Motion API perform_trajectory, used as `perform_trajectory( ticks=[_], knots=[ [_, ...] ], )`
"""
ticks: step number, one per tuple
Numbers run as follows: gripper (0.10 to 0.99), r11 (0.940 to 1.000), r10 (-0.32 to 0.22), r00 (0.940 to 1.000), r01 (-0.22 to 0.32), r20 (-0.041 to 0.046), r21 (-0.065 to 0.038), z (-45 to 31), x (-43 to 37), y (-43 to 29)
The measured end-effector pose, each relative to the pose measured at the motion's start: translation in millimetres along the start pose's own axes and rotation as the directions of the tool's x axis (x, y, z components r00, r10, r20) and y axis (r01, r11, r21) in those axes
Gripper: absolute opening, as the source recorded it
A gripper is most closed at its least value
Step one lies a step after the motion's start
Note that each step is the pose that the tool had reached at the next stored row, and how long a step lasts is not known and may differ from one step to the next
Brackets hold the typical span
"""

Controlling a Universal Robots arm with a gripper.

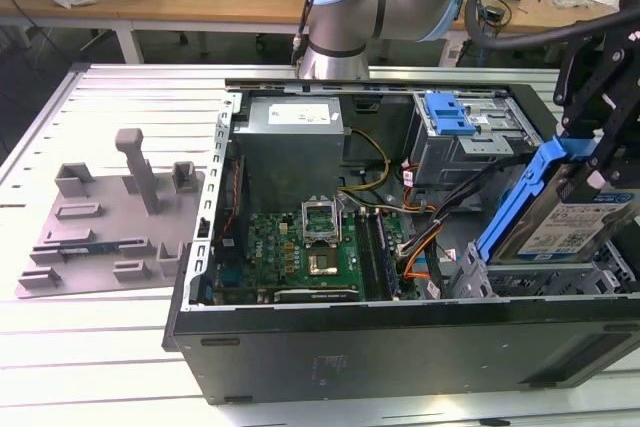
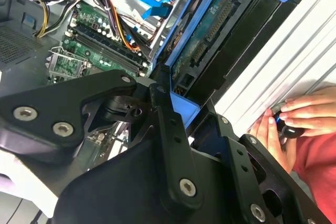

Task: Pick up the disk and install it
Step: 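Insert the disk into the insertion slot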

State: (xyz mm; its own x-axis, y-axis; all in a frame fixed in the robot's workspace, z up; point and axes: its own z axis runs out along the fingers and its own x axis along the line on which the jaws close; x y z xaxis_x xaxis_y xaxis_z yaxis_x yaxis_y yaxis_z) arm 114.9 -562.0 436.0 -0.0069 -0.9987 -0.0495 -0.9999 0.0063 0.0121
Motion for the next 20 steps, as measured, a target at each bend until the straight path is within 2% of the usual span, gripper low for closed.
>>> perform_trajectory(
  ticks=[10,17,20],
  knots=[
    [0.369,1.0000,0.000,1.0000,0.000,0.0001,0.000,11.5,2.8,-0.2],
    [0.369,1.0000,0.000,1.0000,0.000,0.0007,0.000,21.7,10.0,-0.3],
    [0.380,1.0000,0.000,1.0000,0.000,0.0012,0.000,23.5,11.4,-0.4]
  ],
)
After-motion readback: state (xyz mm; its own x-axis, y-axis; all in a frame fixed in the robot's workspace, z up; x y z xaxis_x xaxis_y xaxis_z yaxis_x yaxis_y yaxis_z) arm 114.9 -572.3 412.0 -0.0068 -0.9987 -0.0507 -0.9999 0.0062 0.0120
